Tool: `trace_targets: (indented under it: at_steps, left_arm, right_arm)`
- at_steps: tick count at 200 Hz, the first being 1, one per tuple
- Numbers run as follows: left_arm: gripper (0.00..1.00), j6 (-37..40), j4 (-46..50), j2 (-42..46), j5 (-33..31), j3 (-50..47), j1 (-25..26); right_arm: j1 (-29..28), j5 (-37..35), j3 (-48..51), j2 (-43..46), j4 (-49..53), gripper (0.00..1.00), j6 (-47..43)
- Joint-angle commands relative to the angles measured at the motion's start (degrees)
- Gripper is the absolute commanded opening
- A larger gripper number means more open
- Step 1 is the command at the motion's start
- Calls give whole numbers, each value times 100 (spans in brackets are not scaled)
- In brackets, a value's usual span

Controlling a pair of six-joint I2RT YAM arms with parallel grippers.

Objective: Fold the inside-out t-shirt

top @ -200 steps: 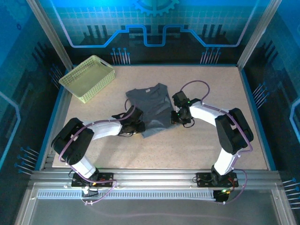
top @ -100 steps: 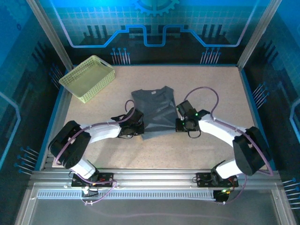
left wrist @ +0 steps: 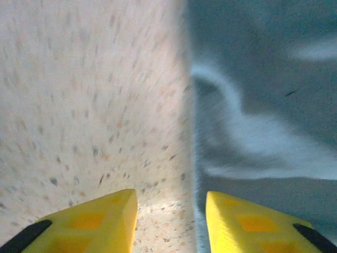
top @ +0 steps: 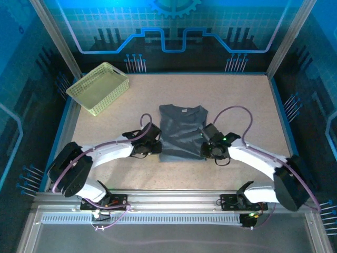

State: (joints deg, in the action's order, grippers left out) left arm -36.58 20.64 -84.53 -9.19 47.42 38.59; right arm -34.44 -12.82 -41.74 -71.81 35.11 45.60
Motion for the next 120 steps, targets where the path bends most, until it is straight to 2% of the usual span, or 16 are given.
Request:
trace_targets:
  at_steps: [1,27,73,104,120]
  left_arm:
    - [46,591,297,27,-122,1038,-103]
    - [51,737,156,-927,612,2287,-107]
    - [52,696,10,-3345,1791,4781,-98]
    - [54,478,-61,-4651,2305,6112,-23]
    - [54,366,-36,-5150,2356,6637,18]
  right_arm:
    - [377,314,-48,369,-196,52,-355]
    - [678,688,16,88,-654,51,-475]
    - [669,1146,464,-114,-1607,49,-147]
    - [388,868,672,-183,-1625,49,43]
    - [227,764,778,-199,-1630,49,155]
